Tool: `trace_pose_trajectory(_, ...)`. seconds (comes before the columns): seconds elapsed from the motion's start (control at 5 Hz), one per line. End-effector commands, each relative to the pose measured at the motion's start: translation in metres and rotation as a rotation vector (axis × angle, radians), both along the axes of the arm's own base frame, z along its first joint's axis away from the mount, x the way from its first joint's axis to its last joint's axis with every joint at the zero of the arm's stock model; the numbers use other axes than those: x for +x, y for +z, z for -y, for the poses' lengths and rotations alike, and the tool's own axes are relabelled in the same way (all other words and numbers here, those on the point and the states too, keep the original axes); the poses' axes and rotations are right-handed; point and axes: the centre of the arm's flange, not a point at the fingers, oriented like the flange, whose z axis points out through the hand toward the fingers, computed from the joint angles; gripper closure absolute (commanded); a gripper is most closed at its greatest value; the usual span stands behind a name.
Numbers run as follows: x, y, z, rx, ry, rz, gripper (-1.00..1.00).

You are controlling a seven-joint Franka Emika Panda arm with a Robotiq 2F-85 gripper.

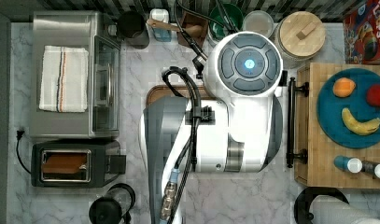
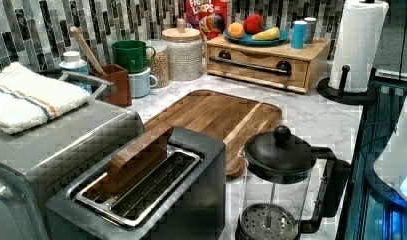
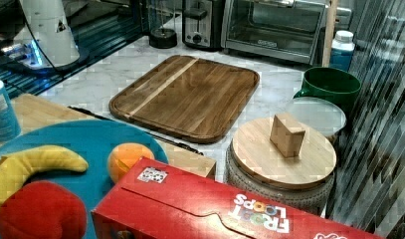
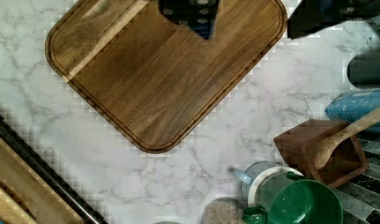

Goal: Open the drawer.

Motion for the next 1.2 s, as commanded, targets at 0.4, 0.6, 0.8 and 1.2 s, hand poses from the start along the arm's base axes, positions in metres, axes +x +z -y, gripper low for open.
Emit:
trace_pose_trajectory(0.4,0.0,0.001,0.0,0.0,0.001,0.002,-1.0)
trace_pose_trajectory(0.6,-0.002,-0.007,0.003,-0.026,0.056,0.003,-1.0)
trace_pose_trajectory(0.8,0.0,-0.014,0.015,-0.064,0.158,-0.01,-1.0)
trace_pose_trajectory(1.2,0.003,-0.037,0.07,-0.121,0.464,0.017,-1.0)
